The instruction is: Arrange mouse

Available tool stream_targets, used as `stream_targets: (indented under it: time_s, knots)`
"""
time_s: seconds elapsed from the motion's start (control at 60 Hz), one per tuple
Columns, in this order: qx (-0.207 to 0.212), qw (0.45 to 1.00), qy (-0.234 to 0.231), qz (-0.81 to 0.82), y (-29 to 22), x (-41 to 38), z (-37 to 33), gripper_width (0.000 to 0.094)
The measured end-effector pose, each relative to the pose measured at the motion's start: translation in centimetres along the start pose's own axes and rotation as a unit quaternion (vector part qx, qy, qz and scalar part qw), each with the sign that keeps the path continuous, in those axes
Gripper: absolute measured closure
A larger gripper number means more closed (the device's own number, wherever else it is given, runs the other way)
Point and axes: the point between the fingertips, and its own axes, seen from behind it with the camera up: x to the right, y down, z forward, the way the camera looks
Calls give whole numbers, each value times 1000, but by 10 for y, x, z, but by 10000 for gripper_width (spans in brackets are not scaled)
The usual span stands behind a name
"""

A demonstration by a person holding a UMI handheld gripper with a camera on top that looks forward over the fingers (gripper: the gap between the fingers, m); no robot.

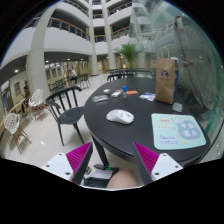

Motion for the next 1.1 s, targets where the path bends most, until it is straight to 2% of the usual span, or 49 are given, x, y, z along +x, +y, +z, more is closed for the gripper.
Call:
stream_targets:
  time_s: [0.183, 0.317, 0.433, 0.883, 1.05, 1.1]
  knots:
    - [7, 1000, -10, -23, -24, -27, 102, 102]
    - [-16, 999, 25, -25, -25, -21, 156, 102]
    - [-22, 999, 47, -9, -39, -9, 183, 109]
    - [-71, 995, 52, 45, -100, 17, 284, 92]
    - [-79, 993, 85, 21, -117, 24, 322, 91]
    - [-80, 992, 102, 5, -118, 29, 328, 159]
